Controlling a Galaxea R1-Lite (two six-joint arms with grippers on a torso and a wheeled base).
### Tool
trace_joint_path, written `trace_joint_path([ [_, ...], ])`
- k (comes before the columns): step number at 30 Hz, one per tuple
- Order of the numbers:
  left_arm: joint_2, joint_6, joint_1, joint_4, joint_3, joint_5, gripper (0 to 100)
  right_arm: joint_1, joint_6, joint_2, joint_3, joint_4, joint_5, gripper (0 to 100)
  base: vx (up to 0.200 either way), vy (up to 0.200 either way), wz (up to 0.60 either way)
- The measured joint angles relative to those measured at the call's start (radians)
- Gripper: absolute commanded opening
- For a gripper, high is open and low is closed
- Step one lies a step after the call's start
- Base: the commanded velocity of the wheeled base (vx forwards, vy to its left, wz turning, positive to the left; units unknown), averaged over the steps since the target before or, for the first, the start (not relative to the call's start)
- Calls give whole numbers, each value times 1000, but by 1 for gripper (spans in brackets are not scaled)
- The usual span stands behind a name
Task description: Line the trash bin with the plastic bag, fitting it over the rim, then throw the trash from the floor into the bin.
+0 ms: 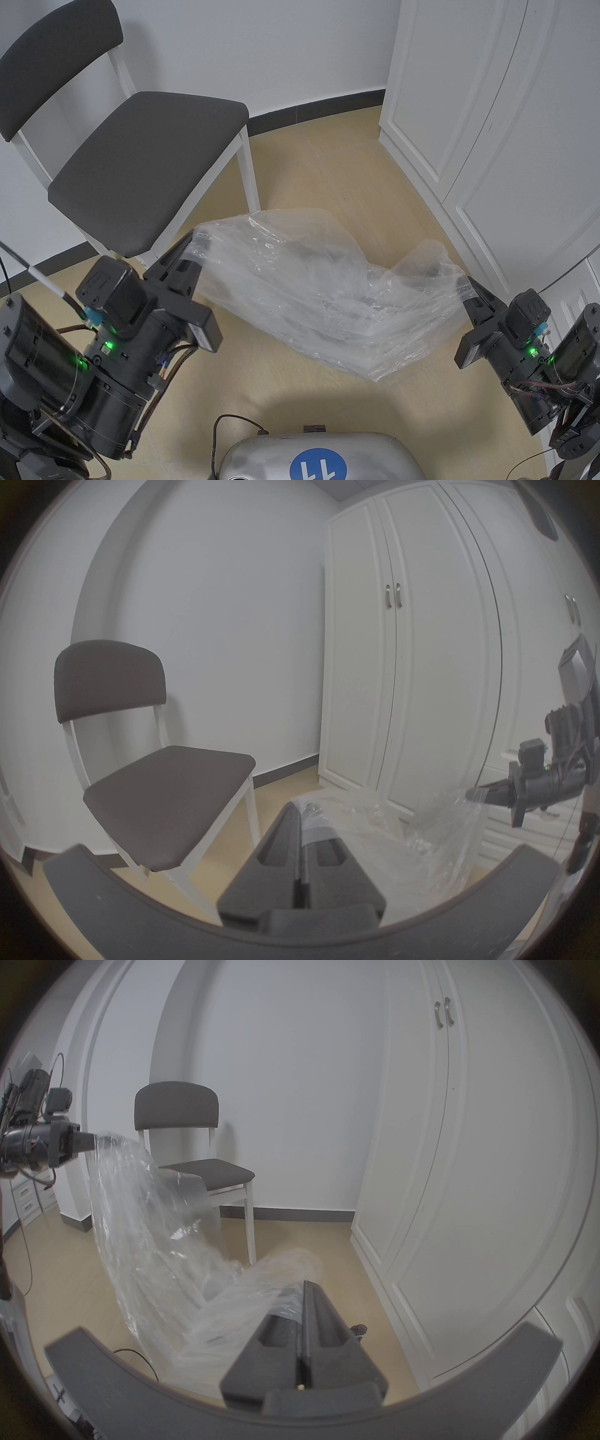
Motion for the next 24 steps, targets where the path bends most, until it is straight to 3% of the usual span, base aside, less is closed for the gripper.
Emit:
trace_joint_path([
  [9,57,-41,-16,1,-84,-7,0,-66,7,-4,-39,0,8,0,0,0,0],
  [15,95,-40,-17,3,-142,-97,0,-111,9,-9,-73,0,24,0,0,0,0],
  [24,171,-78,47,2,-185,-132,0,-183,51,67,-126,0,78,0,0,0,0],
])
